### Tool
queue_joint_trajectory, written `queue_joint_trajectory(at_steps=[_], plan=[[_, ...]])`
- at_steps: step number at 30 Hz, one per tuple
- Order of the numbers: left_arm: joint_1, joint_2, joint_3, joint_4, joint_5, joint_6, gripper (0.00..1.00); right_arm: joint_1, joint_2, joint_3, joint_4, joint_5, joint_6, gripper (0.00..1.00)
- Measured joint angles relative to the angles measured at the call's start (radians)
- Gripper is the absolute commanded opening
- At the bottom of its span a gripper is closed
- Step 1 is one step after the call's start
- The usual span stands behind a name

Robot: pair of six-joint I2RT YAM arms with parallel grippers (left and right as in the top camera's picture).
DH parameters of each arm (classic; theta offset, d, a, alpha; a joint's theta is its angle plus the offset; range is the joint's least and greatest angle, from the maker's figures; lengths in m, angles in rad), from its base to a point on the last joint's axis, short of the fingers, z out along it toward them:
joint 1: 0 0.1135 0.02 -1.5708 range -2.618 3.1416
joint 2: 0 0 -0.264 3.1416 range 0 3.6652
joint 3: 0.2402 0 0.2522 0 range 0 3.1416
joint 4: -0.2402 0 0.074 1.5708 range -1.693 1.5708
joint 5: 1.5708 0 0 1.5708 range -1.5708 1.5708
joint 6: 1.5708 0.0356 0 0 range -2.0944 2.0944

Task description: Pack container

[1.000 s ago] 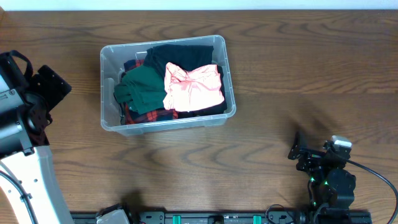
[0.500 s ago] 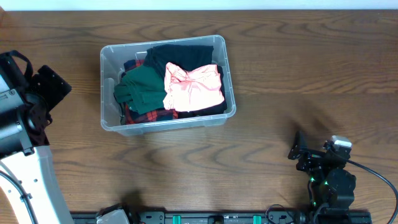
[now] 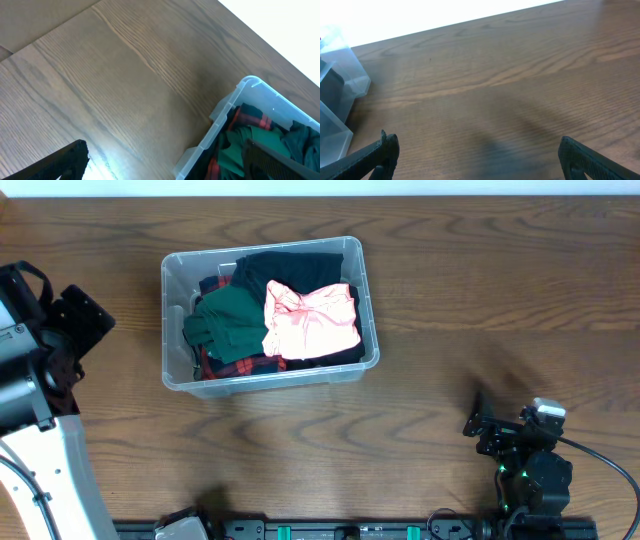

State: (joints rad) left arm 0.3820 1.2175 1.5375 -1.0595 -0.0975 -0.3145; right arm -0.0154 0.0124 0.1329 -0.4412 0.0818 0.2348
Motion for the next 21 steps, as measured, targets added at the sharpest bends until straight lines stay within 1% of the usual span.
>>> queue_joint_trajectory(at_steps=[5, 10, 12, 16, 21], plan=[[-0.049, -0.098, -0.017, -0.002, -0.012, 0.017, 0.98, 0.000, 0.000, 0.000, 0.000, 0.000, 0.000, 0.99], [-0.140, -0.253, -0.088, 0.084, -0.014, 0.106, 0.98, 0.000, 0.000, 0.000, 0.000, 0.000, 0.000, 0.99], [-0.166, -0.305, -0.144, 0.125, -0.014, 0.133, 0.98, 0.000, 0.000, 0.000, 0.001, 0.000, 0.000, 0.99], [-0.207, -0.418, -0.320, 0.242, -0.010, 0.177, 0.98, 0.000, 0.000, 0.000, 0.001, 0.000, 0.000, 0.99], [-0.215, -0.564, -0.566, 0.396, 0.046, 0.236, 0.98, 0.000, 0.000, -0.001, 0.001, 0.000, 0.000, 0.99]])
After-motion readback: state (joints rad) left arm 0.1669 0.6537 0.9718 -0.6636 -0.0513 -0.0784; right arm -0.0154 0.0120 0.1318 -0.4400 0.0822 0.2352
